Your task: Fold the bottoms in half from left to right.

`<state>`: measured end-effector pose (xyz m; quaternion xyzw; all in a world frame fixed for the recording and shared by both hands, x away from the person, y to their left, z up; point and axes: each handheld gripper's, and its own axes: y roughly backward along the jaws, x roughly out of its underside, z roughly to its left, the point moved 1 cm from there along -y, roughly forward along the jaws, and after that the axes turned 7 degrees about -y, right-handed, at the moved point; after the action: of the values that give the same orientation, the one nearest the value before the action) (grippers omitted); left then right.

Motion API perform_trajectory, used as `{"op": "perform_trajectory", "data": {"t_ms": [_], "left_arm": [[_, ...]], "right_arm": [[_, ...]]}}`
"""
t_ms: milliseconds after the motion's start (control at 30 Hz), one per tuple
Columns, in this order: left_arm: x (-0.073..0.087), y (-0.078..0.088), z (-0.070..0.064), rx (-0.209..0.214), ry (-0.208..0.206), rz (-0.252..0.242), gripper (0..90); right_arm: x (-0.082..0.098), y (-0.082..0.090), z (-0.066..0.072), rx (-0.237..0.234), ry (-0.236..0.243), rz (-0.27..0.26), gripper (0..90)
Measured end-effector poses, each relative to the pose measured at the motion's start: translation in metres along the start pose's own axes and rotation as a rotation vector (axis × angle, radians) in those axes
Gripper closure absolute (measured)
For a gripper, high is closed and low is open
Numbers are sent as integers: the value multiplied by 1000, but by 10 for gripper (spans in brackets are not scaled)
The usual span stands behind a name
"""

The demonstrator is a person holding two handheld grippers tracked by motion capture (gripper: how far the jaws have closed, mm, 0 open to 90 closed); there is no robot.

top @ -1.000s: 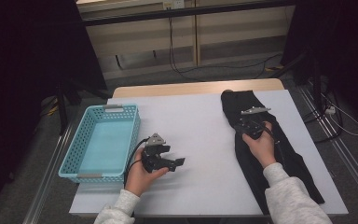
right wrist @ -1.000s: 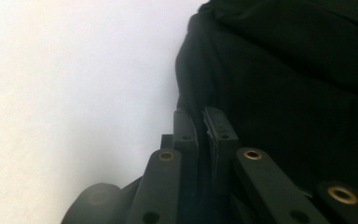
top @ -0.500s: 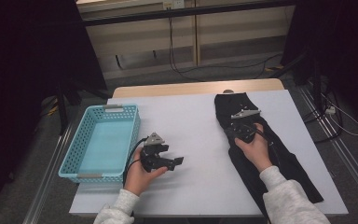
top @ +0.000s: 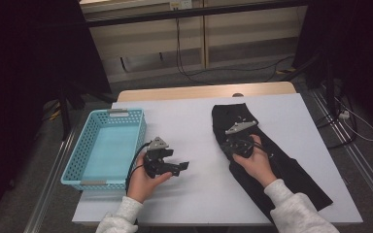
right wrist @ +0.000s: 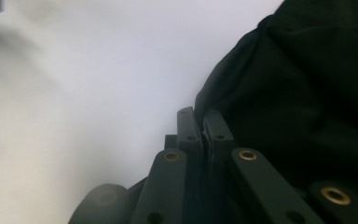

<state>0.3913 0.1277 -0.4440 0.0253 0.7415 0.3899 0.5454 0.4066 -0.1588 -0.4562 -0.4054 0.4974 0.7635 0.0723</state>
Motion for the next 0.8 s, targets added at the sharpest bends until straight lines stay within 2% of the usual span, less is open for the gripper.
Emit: {"op": "perform_trajectory", "data": {"t_ms": [67,167,200,233,367,400,433,467,567,667,700,767,800], "left_arm": [[0,3,1,-3,3,-1,163],[1,7,4,-23,17,-6,161],[1,9,5,-32,24,-6,160],[1,11,6,-42,29,-9,160],[-2,16,8,-65,32,-15,153],[-2,17,9,-66,39,-16,151],[-3,18,10,-67,40,-18,151],[-3,18,10,-67,40,-18,150],[-3,17,10,-71,48,-15,149],[-5,14,11,-71,46,-8,153],[-5,13,11,-70,45,-6,153],[-6,10,11,-69,44,-3,153],[-7,9,12,-66,46,-4,152]], "right_arm": [[1,-3,13,-52,7,17,881],[0,-5,33,-86,58,26,881],[0,-7,47,-131,84,42,881],[0,-7,47,-131,84,42,881],[6,-10,71,-220,113,77,862],[8,-10,75,-225,115,72,791],[8,-10,75,-221,125,74,740],[8,-10,75,-221,125,74,740],[8,-6,70,-216,116,84,595],[5,6,61,-221,71,40,472],[3,15,54,-200,63,11,426],[2,19,49,-183,57,-3,408],[2,28,41,-164,35,-33,379]]}}
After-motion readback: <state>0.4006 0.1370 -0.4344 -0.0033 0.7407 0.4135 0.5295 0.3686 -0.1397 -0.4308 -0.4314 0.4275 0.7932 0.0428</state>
